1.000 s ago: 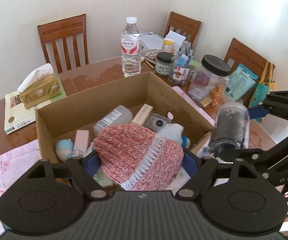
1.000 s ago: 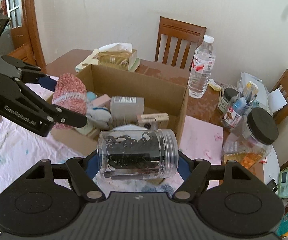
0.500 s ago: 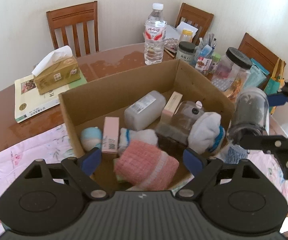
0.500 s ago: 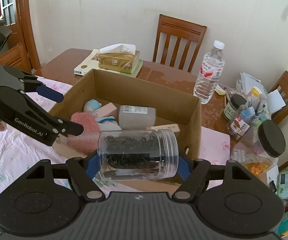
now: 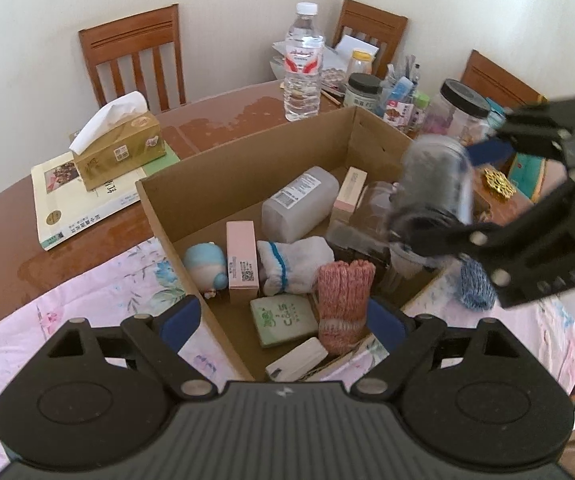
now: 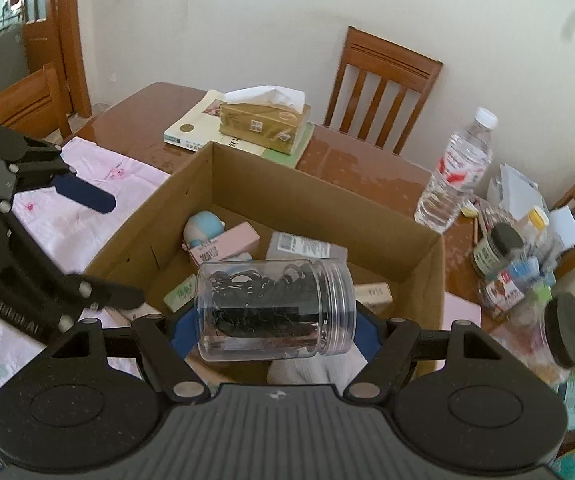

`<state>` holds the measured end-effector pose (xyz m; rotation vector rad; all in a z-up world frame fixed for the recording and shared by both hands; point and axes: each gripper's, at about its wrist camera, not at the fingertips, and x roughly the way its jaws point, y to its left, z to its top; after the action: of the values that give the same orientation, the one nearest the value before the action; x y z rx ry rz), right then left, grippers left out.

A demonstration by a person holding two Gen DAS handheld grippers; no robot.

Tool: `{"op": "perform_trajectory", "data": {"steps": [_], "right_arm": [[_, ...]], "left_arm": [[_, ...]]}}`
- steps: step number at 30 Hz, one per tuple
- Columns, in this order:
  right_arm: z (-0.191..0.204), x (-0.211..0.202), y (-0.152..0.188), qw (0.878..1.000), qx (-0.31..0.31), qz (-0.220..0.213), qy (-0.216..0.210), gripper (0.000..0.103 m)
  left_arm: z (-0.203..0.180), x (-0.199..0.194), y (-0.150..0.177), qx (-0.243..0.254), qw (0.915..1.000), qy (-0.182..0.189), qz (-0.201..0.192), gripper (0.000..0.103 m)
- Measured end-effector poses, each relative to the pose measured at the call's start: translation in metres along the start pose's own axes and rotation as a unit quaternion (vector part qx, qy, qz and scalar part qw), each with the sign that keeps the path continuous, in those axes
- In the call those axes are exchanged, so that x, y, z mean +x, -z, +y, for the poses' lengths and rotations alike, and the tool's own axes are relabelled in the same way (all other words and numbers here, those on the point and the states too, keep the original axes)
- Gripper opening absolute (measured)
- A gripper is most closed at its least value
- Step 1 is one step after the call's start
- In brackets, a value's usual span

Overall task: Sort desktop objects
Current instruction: 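Carry jar and pink sock into the cardboard box and open both tools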

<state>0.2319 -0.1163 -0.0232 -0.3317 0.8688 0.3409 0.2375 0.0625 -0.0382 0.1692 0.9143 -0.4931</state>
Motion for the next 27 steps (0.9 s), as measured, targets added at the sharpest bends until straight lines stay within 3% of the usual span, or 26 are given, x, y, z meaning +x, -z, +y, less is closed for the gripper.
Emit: {"op": "perform_trajectory", "data": {"steps": [8, 15, 27], "right_arm": [[0.02, 0.019, -0.026, 0.999, -0.033, 0.003, -0.006, 0.079], [0.035, 0.033, -0.045, 0.998, -0.055, -0.003, -0.014, 0.079], [0.037, 0.034, -0.043, 0.999, -0.048, -0.003, -0.015, 0.098]], "left_arm": [[0.012, -0.004, 0.011, 0.013, 0.9999, 0.002, 0.0, 0.09], [0.029, -0.004, 0.02, -0.006, 1.0, 0.002, 0.0, 0.09], [0.035, -0.004, 0.026, -0.017, 0.9999, 0.001, 0.001, 0.09]]}}
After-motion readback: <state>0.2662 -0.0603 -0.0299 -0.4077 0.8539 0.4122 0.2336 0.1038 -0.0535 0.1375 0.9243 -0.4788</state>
